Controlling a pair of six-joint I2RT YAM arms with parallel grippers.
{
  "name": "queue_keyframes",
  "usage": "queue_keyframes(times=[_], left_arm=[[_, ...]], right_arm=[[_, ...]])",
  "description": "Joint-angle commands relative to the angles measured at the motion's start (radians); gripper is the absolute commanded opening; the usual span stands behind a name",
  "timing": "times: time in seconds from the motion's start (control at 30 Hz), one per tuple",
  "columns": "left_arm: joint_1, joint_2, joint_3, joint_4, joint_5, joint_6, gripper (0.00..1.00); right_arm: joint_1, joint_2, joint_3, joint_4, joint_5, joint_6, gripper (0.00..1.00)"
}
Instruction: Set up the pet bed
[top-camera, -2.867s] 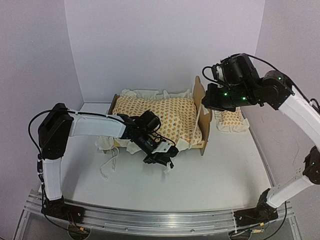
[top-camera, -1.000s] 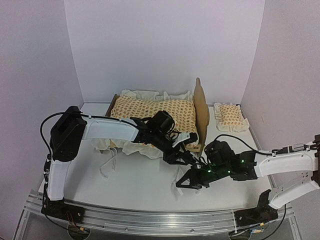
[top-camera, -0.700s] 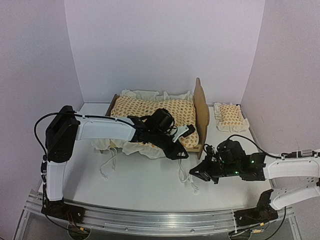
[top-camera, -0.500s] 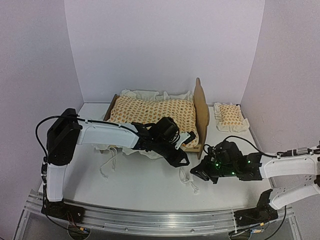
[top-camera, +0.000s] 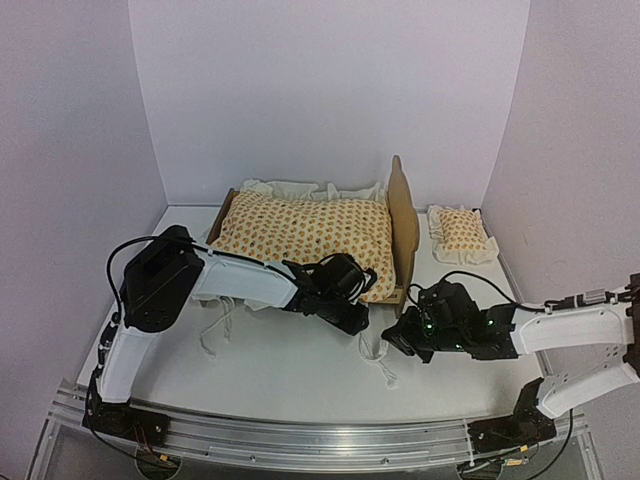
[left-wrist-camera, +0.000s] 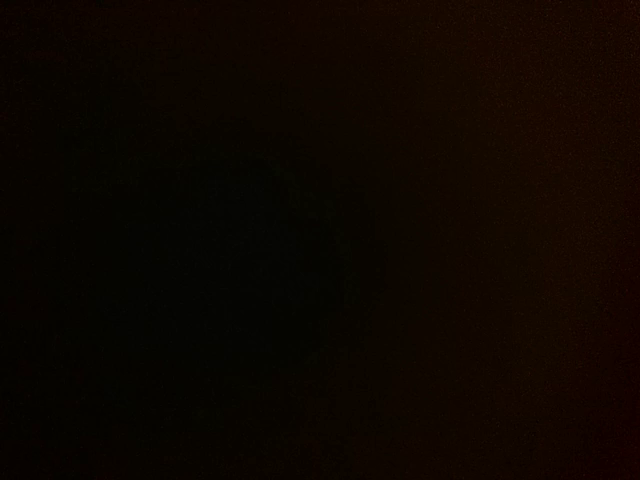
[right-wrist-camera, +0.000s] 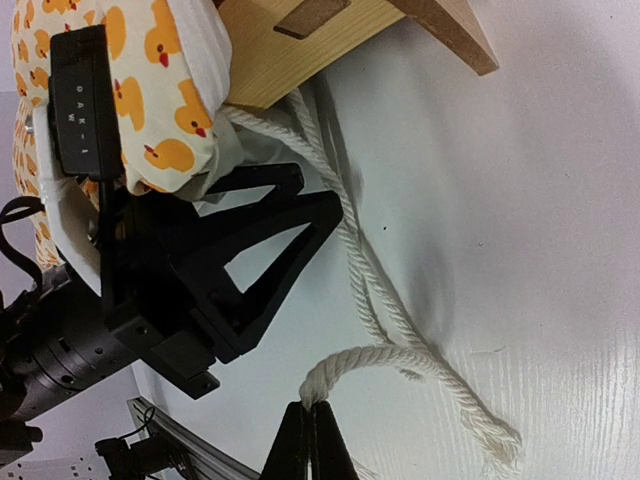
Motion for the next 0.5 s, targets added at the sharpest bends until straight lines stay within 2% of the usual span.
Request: queue_keyframes(times=[0.0,0.17,0.23,0.33,0.4,0.47], left_arm=[[0.003,0.018,0.069,0.025,-0.031,-0.024,0.35],[0.012,0.017,0.110,0.032,-0.055,-0.012,0.34],[0.017,0.023,0.098,0.051,-0.069,-0.005,0.27],[0.021,0.042,0.093,0.052,-0.060,0.003,0.10],[0.024,0.047,0.088,0.053,-0.044,0.003,0.03],[0.026,0.047,0.089,0.052,-0.018,0.001,0.00]], right_arm=[[-0.003,0.023,0.028,0.050,0.008,0.002,0.00],[-0.002,0.051,0.031,0.063,-0.013,-0.004,0.00],[-0.003,0.062,0.031,0.071,-0.020,-0.005,0.00],[-0.002,0.072,0.031,0.081,-0.020,-0.001,0.00],[-0.003,0.079,0.033,0.086,-0.017,0.000,0.00],[-0.005,0.086,0.038,0.091,-0.017,-0.004,0.00]])
